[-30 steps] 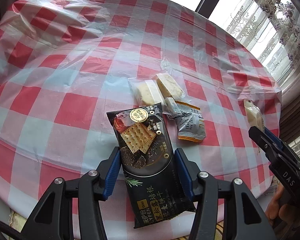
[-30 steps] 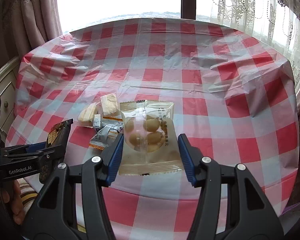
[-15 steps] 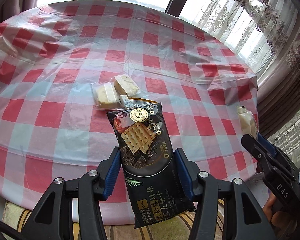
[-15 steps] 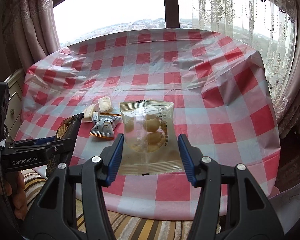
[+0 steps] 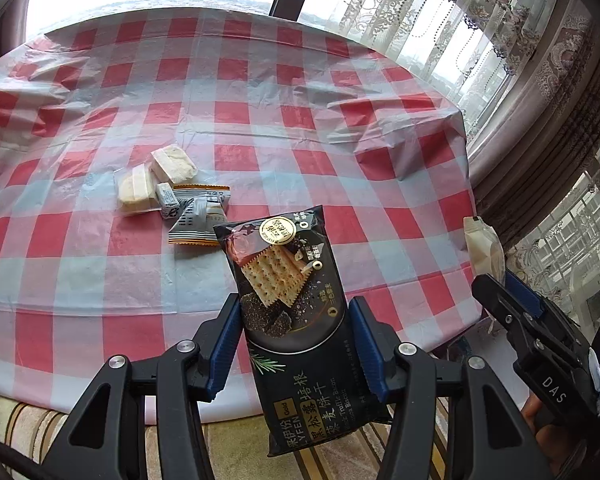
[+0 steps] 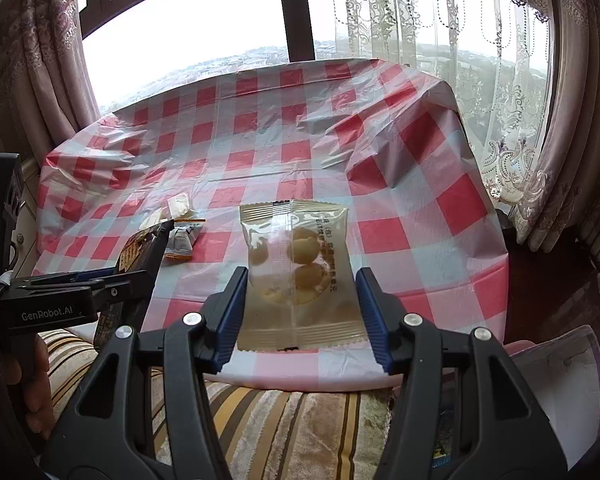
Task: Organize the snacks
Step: 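Carry both bags into the white box and open both tools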
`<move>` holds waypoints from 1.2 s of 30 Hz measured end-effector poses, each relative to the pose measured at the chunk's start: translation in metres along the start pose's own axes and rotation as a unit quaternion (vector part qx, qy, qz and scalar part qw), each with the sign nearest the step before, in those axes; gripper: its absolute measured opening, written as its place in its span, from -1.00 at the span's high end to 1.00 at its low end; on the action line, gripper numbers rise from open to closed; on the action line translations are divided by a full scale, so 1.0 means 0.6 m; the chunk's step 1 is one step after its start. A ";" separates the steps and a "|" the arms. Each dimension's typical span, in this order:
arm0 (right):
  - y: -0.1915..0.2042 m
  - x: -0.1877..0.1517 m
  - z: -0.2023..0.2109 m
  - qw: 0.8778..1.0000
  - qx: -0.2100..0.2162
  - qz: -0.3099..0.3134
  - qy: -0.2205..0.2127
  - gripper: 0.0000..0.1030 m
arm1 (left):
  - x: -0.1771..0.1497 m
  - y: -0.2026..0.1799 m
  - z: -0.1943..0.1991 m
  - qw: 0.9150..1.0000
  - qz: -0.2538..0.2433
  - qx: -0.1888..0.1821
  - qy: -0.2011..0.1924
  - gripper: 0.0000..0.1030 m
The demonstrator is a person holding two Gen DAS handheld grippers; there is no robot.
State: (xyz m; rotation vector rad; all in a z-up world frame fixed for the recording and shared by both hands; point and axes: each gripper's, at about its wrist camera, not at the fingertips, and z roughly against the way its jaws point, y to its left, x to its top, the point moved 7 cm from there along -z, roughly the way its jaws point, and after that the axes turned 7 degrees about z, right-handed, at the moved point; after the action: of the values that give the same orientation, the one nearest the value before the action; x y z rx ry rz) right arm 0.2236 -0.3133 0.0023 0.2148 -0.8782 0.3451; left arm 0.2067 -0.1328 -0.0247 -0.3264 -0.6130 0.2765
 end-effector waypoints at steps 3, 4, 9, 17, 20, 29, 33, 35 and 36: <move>-0.024 -0.015 0.012 1.000 -0.011 -0.011 0.002 -0.12 | -0.008 -0.025 -0.006 1.000 -0.010 -0.008 0.008 -0.05; -0.033 -0.020 0.016 1.000 -0.015 -0.015 0.003 -0.12 | -0.012 -0.035 -0.009 1.000 -0.014 -0.011 0.011 -0.05; -0.086 -0.051 0.037 0.998 -0.036 -0.042 0.010 -0.12 | -0.031 -0.082 -0.022 0.999 -0.033 -0.028 0.029 -0.05; -0.185 -0.099 0.081 0.992 -0.084 -0.088 0.017 -0.12 | -0.067 -0.176 -0.052 0.993 -0.074 -0.062 0.067 -0.05; -0.222 -0.119 0.092 0.989 -0.103 -0.105 0.023 -0.12 | -0.084 -0.209 -0.064 0.990 -0.088 -0.071 0.084 -0.06; -0.297 -0.185 0.099 0.977 -0.141 -0.148 0.065 -0.13 | -0.146 -0.303 -0.102 0.976 -0.128 -0.099 0.145 -0.06; -0.316 -0.208 0.098 0.972 -0.147 -0.165 0.083 -0.13 | -0.180 -0.338 -0.114 0.968 -0.142 -0.111 0.176 -0.06; -0.322 -0.215 0.097 0.970 -0.148 -0.170 0.089 -0.14 | -0.196 -0.351 -0.118 0.964 -0.151 -0.114 0.189 -0.06; -0.324 -0.217 0.097 0.969 -0.149 -0.173 0.092 -0.14 | -0.203 -0.357 -0.121 0.962 -0.152 -0.117 0.196 -0.06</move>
State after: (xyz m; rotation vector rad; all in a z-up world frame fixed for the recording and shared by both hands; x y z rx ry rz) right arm 0.1794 -0.5388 -0.0717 0.0536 -0.6829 -0.0928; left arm 0.1882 -0.3860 -0.0624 -0.4941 -0.2946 -0.1587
